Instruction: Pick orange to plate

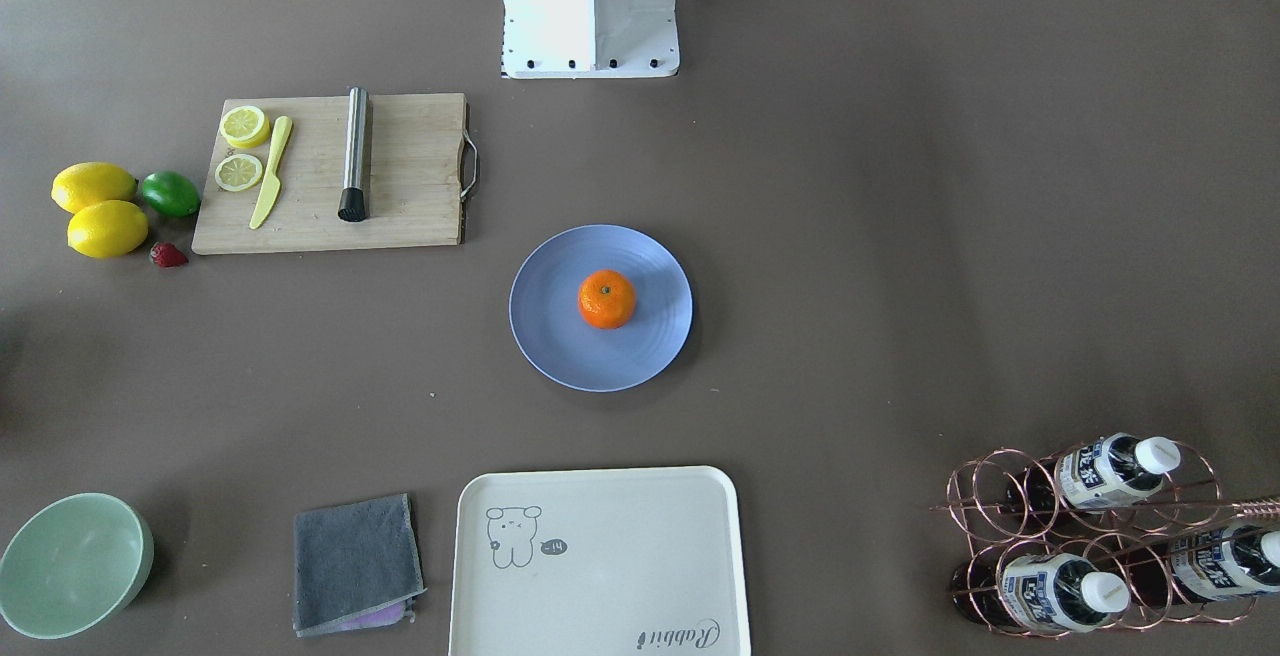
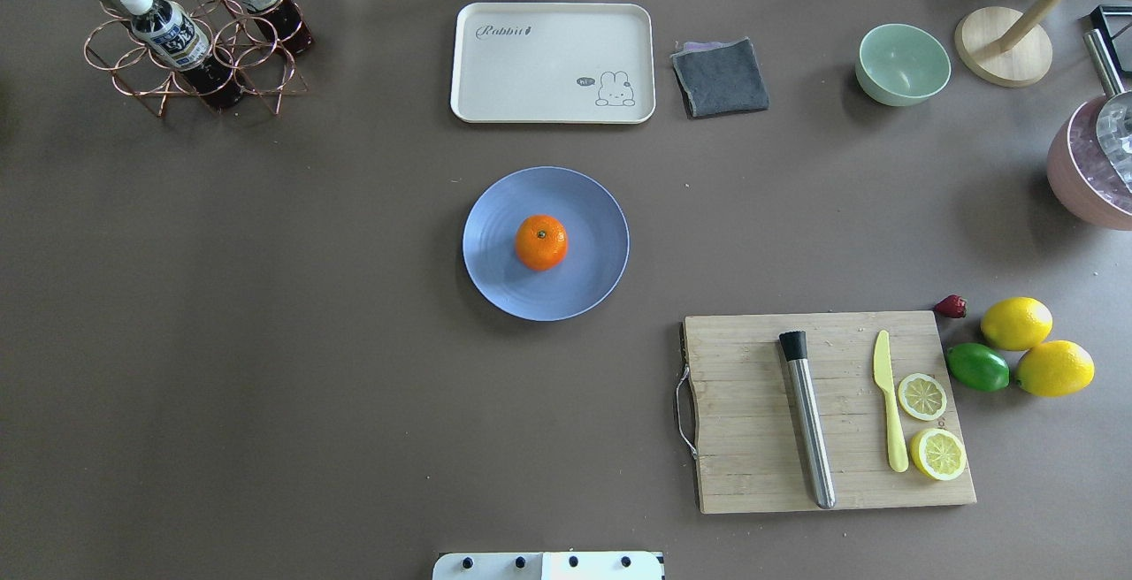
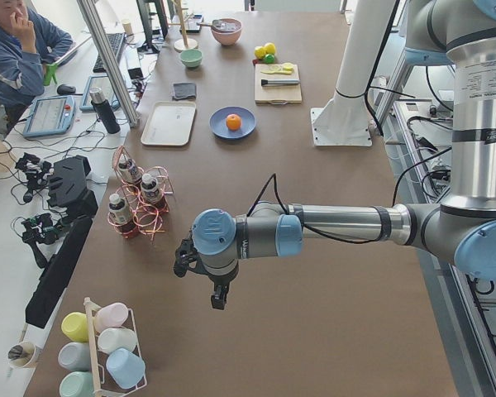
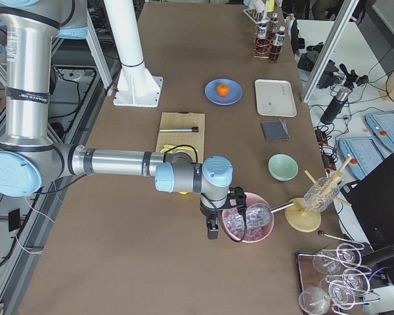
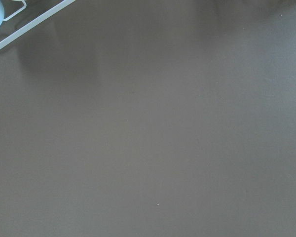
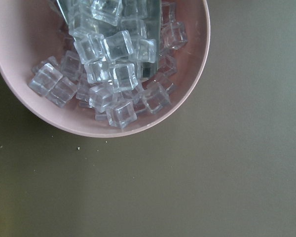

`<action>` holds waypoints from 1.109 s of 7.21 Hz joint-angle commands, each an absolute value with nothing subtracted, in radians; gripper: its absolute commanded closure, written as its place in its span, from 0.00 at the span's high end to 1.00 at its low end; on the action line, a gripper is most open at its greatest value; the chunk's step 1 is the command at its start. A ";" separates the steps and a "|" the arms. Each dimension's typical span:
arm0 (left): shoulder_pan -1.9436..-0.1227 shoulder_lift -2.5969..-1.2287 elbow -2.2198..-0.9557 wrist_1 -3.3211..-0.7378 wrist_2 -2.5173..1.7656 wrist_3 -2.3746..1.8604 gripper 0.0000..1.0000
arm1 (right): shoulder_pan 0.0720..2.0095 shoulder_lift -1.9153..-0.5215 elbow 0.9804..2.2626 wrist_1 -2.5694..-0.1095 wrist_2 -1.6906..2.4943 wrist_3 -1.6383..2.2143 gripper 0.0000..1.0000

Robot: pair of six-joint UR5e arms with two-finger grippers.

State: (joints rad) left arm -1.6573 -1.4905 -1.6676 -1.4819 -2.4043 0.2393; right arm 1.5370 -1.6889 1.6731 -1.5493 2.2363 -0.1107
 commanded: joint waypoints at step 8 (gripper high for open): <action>-1.684 -1.471 -1.683 -1.482 -2.405 0.239 0.98 | 1.537 -1.689 1.674 -1.549 2.256 -0.112 1.00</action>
